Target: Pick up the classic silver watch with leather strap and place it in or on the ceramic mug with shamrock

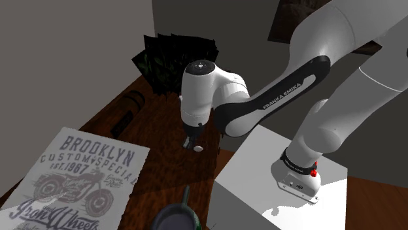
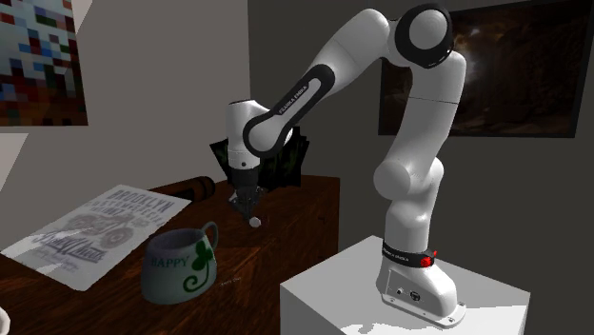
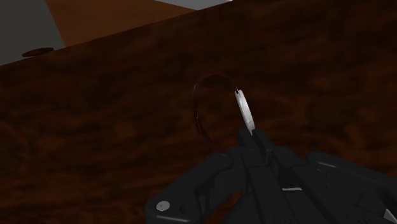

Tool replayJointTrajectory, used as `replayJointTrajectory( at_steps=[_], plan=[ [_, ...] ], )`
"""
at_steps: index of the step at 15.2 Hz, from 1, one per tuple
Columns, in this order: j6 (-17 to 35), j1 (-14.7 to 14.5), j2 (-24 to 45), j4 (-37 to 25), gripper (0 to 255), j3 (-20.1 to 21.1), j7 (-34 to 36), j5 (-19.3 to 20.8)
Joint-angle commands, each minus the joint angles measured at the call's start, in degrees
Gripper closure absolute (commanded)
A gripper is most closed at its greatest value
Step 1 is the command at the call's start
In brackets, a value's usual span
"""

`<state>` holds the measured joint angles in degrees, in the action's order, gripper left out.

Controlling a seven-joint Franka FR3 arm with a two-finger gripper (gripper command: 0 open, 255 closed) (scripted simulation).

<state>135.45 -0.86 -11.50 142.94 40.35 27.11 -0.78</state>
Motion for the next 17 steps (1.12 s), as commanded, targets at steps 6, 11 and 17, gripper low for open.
replayJointTrajectory(
  at_steps=[6, 11, 17],
  plan=[
    [-5.5, -1.1, -3.9, -2.3, 255, -1.6, -2.6, -2.8],
    [-9.8, -1.7, -6.3, -4.4, 255, -2.8, -4.1, -4.1],
    [-14.7, -2.1, -8.7, -7.3, 255, -4.1, -5.4, -5.0]
  ],
)
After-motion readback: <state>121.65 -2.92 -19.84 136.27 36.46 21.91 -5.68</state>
